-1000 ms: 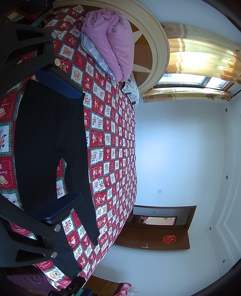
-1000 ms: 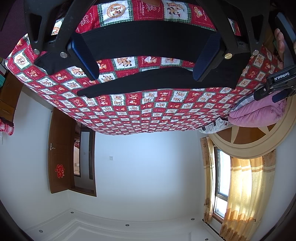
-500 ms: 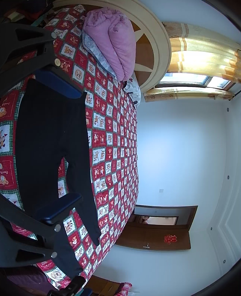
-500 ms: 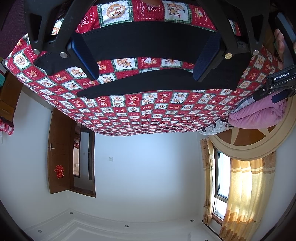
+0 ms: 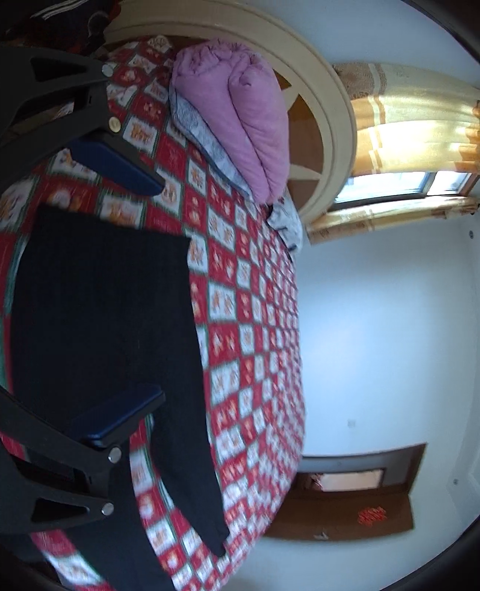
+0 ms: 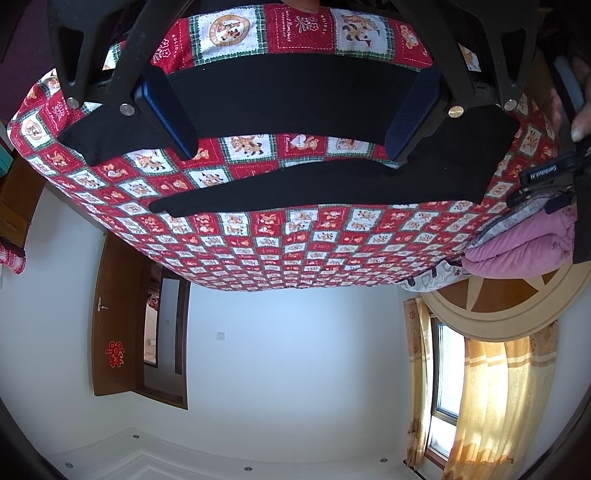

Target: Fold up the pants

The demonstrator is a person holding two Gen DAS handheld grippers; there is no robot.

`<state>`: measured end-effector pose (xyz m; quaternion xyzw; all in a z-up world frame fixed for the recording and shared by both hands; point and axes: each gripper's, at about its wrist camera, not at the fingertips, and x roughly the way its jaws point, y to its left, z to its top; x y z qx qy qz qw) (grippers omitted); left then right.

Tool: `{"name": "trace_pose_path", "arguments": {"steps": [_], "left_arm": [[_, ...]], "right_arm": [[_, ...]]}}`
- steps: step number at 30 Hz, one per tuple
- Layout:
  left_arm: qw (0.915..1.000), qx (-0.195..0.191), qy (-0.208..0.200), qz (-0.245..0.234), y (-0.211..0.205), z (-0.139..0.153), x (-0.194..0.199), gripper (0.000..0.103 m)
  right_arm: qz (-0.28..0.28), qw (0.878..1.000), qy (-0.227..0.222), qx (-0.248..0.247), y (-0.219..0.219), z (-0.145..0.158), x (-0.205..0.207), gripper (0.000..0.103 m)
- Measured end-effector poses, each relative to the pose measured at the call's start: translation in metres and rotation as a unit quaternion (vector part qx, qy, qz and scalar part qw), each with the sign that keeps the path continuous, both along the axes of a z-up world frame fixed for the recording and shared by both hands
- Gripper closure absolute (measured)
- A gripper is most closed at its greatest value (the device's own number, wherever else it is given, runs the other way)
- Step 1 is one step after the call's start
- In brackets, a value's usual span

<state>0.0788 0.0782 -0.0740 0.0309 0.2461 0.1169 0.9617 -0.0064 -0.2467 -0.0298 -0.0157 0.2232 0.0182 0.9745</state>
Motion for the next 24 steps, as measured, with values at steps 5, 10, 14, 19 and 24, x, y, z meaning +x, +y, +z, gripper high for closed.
{"name": "trace_pose_path", "arguments": {"steps": [5,10,14,19,24], "left_arm": [[0.9977,-0.034,0.056,0.020,0.062,-0.035,0.054,0.000],[0.9934,-0.076,0.078,0.035,0.099,-0.055,0.097,0.000],[0.9950,-0.036,0.089,0.027,0.102,-0.063,0.132,0.000],[0.9899,-0.038,0.135,0.016,0.115,-0.085,0.177,0.000],[0.9812,-0.087,0.172,0.003,0.130,-0.101,0.198,0.032]], "right_arm": [[-0.009,1.000,0.022,-0.021,0.000,-0.026,0.021,0.001],[0.000,0.997,0.064,-0.041,0.002,-0.061,0.042,0.001],[-0.006,0.995,0.091,-0.047,0.000,-0.083,0.055,0.001],[-0.020,0.991,0.125,-0.047,-0.011,-0.103,0.071,0.001],[-0.035,0.991,0.123,-0.043,-0.029,-0.105,0.080,0.001]]}}
